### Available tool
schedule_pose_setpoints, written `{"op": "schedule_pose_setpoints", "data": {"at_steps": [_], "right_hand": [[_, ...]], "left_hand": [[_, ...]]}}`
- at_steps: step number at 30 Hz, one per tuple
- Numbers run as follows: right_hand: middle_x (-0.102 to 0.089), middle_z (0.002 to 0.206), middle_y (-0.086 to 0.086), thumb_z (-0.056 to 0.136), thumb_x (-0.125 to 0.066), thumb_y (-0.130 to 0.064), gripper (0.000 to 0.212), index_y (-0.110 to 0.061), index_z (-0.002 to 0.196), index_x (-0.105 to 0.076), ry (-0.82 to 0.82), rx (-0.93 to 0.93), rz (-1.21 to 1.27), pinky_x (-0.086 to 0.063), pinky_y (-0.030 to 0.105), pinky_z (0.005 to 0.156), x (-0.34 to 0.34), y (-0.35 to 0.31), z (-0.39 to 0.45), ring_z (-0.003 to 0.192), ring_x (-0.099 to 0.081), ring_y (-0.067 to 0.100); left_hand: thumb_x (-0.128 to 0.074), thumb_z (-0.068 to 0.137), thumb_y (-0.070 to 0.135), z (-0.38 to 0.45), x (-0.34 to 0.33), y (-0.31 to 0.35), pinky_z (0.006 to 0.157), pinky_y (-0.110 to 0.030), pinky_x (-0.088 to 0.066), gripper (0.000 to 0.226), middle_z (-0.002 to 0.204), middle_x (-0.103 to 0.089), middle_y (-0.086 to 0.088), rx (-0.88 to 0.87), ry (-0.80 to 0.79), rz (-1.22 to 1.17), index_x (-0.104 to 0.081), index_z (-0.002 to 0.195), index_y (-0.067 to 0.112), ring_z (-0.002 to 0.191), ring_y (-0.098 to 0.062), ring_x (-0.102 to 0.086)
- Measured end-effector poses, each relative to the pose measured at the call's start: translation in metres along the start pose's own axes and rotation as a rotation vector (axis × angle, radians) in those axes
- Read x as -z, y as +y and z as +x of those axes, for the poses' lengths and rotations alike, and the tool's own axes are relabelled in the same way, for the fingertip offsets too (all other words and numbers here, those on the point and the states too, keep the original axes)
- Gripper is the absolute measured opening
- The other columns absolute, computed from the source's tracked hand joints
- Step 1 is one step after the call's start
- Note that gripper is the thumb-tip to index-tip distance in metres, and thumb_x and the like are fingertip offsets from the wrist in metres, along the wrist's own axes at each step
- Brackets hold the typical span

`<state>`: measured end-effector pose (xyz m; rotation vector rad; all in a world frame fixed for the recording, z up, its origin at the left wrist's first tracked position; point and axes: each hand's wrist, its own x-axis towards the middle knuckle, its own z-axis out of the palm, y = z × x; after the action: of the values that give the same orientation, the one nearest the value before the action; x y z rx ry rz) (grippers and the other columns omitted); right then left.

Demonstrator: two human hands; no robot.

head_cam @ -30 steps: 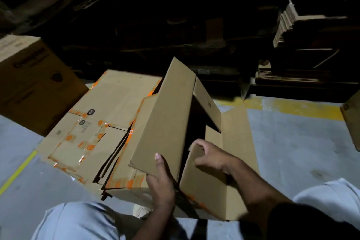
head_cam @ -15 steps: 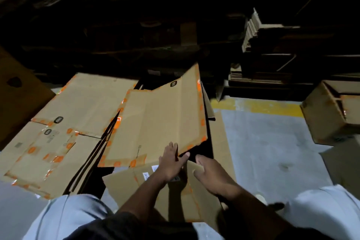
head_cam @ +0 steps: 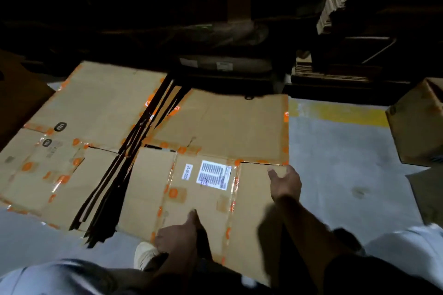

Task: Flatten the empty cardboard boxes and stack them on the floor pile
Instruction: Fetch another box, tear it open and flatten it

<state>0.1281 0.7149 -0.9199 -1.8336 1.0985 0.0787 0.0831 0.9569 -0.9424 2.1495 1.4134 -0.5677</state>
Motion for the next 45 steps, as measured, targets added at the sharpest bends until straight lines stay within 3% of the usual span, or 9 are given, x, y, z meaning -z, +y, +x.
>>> {"op": "schedule_pose_setpoints", "data": {"at_steps": [5,11,16,21,25,33,36,40,45], "right_hand": [[-0.065,0.127,0.014,0.090,-0.070,-0.040,0.049,-0.006,0.125,-0.062,-0.022,-0.070,0.094,-0.049,0.041,0.098,-0.004,0.008,0.017,0.117,-0.060,0.036],[-0.067,0.116,0.013,0.089,-0.074,-0.026,0.038,-0.005,0.117,-0.059,-0.033,-0.140,0.299,-0.051,0.034,0.085,0.004,0.005,0.029,0.102,-0.064,0.031],[-0.046,0.148,0.019,0.087,-0.076,-0.027,0.075,-0.004,0.148,-0.038,-0.070,-0.171,0.092,-0.042,0.041,0.106,0.013,0.015,0.008,0.134,-0.046,0.038],[-0.072,0.109,0.019,0.058,-0.090,-0.058,0.089,0.002,0.119,-0.067,-0.375,-0.400,0.063,-0.053,0.046,0.098,-0.005,0.088,0.029,0.100,-0.069,0.036],[-0.071,0.102,0.023,0.087,-0.076,-0.033,0.045,0.002,0.113,-0.069,-0.457,-0.472,0.262,-0.055,0.040,0.078,0.019,0.049,-0.006,0.083,-0.070,0.035],[-0.065,0.121,0.016,0.089,-0.076,-0.030,0.054,-0.005,0.129,-0.051,-0.440,-0.221,0.466,-0.058,0.039,0.059,0.043,0.004,-0.068,0.095,-0.069,0.035],[-0.059,0.132,0.016,0.089,-0.075,-0.034,0.070,-0.010,0.145,-0.041,-0.441,-0.121,0.497,-0.060,0.045,0.071,0.041,-0.008,-0.088,0.107,-0.065,0.036],[-0.060,0.134,0.012,0.079,-0.082,-0.044,0.083,-0.014,0.145,-0.041,-0.472,-0.025,0.548,-0.054,0.059,0.091,0.036,-0.031,-0.115,0.113,-0.064,0.036],[-0.067,0.126,0.011,0.091,-0.072,-0.032,0.048,-0.015,0.132,-0.055,-0.610,0.119,0.587,-0.050,0.056,0.101,0.011,-0.067,-0.135,0.113,-0.065,0.031]], "left_hand": [[-0.088,0.055,0.064,0.008,0.016,0.018,0.107,-0.054,-0.038,0.126,0.144,-0.041,-0.028,0.311,0.193,-0.493,-0.033,0.143,-0.006,0.132,-0.043,-0.045],[-0.085,0.022,0.082,0.024,0.000,0.000,0.089,-0.065,-0.051,0.136,0.113,-0.065,-0.003,0.280,-0.226,-1.071,-0.056,0.131,0.006,0.100,-0.041,-0.067],[-0.088,0.061,0.061,-0.010,0.026,0.006,0.065,-0.031,-0.055,0.080,0.099,-0.067,-0.009,0.195,-0.305,-1.049,-0.060,0.107,0.002,0.081,-0.024,-0.066],[-0.085,0.078,0.033,-0.019,0.044,0.019,0.063,-0.030,-0.047,0.045,0.083,-0.060,0.002,0.107,-0.343,-1.121,-0.063,0.101,0.001,0.078,-0.018,-0.061],[-0.078,0.088,0.019,-0.031,0.071,0.018,0.076,-0.028,-0.045,0.050,0.136,-0.059,-0.019,0.035,-0.351,-1.151,-0.060,0.125,-0.011,0.105,-0.036,-0.065],[-0.081,0.084,0.018,-0.040,0.127,-0.008,0.100,-0.038,-0.046,0.046,0.130,-0.065,-0.013,-0.102,-0.314,-1.244,-0.064,0.124,0.002,0.111,-0.029,-0.064],[-0.078,0.087,0.023,-0.042,0.151,-0.017,0.107,-0.042,-0.038,0.060,0.140,-0.054,-0.007,-0.166,-0.333,-1.308,-0.053,0.136,-0.004,0.124,-0.025,-0.054],[-0.074,0.090,0.013,-0.045,0.191,-0.017,0.072,-0.032,-0.055,0.033,0.102,-0.072,-0.006,-0.230,-0.350,-1.310,-0.066,0.119,0.002,0.077,-0.017,-0.070],[-0.080,0.084,0.015,-0.023,0.246,-0.014,0.092,-0.058,-0.055,0.037,0.106,-0.074,-0.020,-0.262,-0.315,-1.422,-0.067,0.117,0.001,0.096,-0.038,-0.073]]}}
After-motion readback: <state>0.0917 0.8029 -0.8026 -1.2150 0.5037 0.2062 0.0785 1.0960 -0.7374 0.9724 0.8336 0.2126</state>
